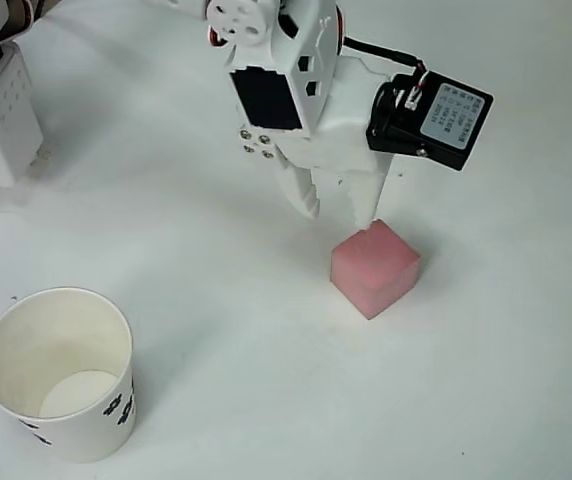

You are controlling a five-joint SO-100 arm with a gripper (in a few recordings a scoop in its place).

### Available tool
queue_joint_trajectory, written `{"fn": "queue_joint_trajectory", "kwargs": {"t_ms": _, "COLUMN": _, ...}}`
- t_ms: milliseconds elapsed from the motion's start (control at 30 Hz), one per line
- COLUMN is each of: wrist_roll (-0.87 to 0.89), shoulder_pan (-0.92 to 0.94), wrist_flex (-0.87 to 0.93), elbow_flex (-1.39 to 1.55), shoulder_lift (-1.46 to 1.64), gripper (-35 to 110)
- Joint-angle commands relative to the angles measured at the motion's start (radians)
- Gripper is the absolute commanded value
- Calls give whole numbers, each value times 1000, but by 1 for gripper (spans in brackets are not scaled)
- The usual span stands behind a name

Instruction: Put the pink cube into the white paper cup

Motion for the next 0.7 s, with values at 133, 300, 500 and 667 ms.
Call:
{"fn": "queue_joint_trajectory", "kwargs": {"t_ms": 133, "wrist_roll": -6, "shoulder_pan": -8, "wrist_flex": 5, "elbow_flex": -95, "shoulder_lift": 29, "gripper": 29}}
{"fn": "queue_joint_trajectory", "kwargs": {"t_ms": 300, "wrist_roll": -5, "shoulder_pan": -14, "wrist_flex": -51, "elbow_flex": -98, "shoulder_lift": -5, "gripper": 41}}
{"fn": "queue_joint_trajectory", "kwargs": {"t_ms": 500, "wrist_roll": 20, "shoulder_pan": -23, "wrist_flex": -60, "elbow_flex": -184, "shoulder_lift": -84, "gripper": 45}}
{"fn": "queue_joint_trajectory", "kwargs": {"t_ms": 667, "wrist_roll": 26, "shoulder_pan": -26, "wrist_flex": -60, "elbow_flex": -308, "shoulder_lift": -186, "gripper": 45}}
